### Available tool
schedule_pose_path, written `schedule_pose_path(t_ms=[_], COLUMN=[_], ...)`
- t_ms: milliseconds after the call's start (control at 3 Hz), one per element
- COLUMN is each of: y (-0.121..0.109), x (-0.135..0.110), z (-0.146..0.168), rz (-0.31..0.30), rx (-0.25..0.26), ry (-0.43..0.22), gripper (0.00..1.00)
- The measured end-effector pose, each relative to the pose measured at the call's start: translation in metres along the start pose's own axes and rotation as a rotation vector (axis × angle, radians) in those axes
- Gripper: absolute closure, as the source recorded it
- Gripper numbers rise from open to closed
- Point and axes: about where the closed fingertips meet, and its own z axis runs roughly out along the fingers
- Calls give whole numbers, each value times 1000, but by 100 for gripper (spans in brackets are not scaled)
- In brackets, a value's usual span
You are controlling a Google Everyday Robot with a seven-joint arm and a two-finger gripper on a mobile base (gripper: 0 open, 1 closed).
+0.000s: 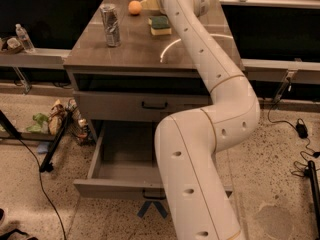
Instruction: Place sponge into paper bowl
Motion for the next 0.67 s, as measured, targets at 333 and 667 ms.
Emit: schedule_pose_path(t_ms=[333,667], y=[-16,-62], x=[-5,-9], z=[-14,-49], rz=[11,18], rx=[-10,-9], ry=[4,37], gripper=[0,0])
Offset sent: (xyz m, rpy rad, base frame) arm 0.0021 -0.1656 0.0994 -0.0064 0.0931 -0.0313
